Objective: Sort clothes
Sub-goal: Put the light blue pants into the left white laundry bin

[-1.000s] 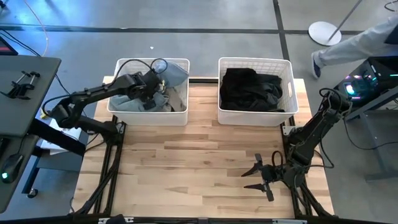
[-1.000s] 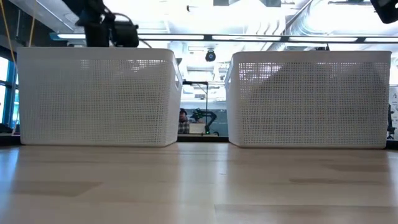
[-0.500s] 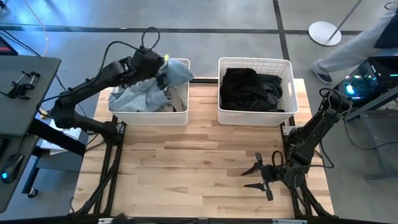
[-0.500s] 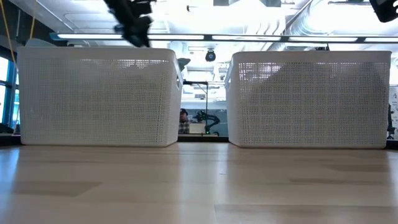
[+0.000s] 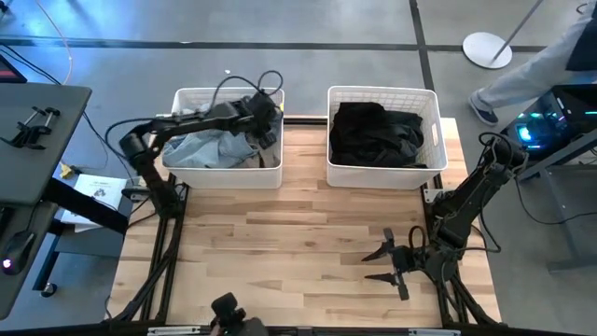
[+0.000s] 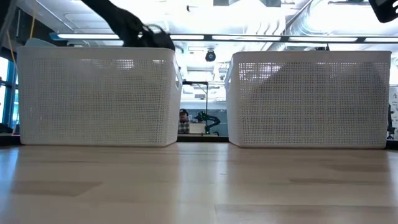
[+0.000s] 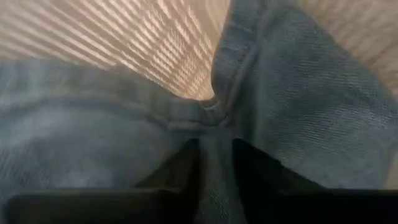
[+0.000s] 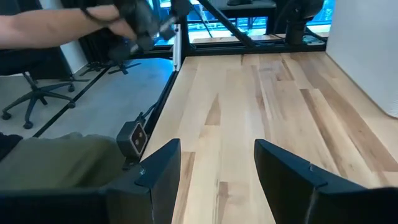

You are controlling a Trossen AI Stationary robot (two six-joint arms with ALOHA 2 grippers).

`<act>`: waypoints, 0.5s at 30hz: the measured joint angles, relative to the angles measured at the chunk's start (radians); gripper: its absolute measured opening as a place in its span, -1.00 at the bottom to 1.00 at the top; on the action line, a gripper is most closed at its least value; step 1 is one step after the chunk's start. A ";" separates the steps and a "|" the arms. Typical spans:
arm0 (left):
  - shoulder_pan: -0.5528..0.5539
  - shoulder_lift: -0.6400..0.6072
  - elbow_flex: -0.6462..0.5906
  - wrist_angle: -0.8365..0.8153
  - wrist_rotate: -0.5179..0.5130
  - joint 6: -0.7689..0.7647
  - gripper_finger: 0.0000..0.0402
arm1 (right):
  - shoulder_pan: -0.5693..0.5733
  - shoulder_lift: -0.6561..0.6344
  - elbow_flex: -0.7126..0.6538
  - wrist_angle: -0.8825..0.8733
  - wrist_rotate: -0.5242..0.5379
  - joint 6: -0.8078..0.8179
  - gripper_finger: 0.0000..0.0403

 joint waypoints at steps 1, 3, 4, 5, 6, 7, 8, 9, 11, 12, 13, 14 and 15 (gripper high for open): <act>0.003 0.025 0.001 -0.003 -0.002 -0.006 -0.65 | 0.000 0.000 0.000 0.000 0.007 0.000 -0.04; 0.005 0.059 0.000 -0.008 -0.005 -0.006 -0.80 | 0.000 0.000 0.000 -0.001 0.013 0.000 -0.04; 0.004 0.065 0.002 -0.010 -0.006 -0.006 -0.87 | 0.000 0.000 0.000 -0.001 0.014 0.000 -0.04; 0.000 0.064 0.009 -0.022 -0.011 -0.006 -0.92 | 0.000 0.000 0.000 -0.001 0.014 0.000 -0.04; -0.006 0.056 0.020 -0.039 -0.017 -0.006 -0.96 | 0.000 0.000 0.000 -0.002 0.014 0.000 -0.04; -0.012 0.043 0.033 -0.060 -0.022 -0.006 -0.97 | 0.000 0.000 0.000 -0.002 0.014 0.000 -0.04; -0.021 0.026 0.049 -0.082 -0.027 -0.005 -0.98 | 0.000 0.000 0.000 -0.002 0.014 0.000 -0.04; -0.032 0.005 0.068 -0.104 -0.034 -0.005 -0.97 | -0.001 0.000 0.000 -0.002 0.014 0.000 -0.04; -0.052 -0.051 0.117 -0.157 -0.043 -0.004 -0.94 | -0.001 0.000 0.000 -0.002 0.014 0.000 -0.04; -0.066 -0.082 0.143 -0.188 -0.052 -0.004 -0.92 | -0.001 0.000 0.000 -0.001 0.015 0.000 -0.04; -0.080 -0.116 0.169 -0.219 -0.062 -0.004 -0.90 | -0.002 0.000 0.000 -0.001 0.017 0.000 -0.04; -0.093 -0.152 0.191 -0.251 -0.074 -0.006 -0.89 | -0.002 0.000 0.000 -0.002 0.021 0.000 -0.04; -0.110 -0.188 0.212 -0.294 -0.093 -0.015 -0.89 | -0.003 0.000 0.000 -0.002 0.023 0.000 -0.04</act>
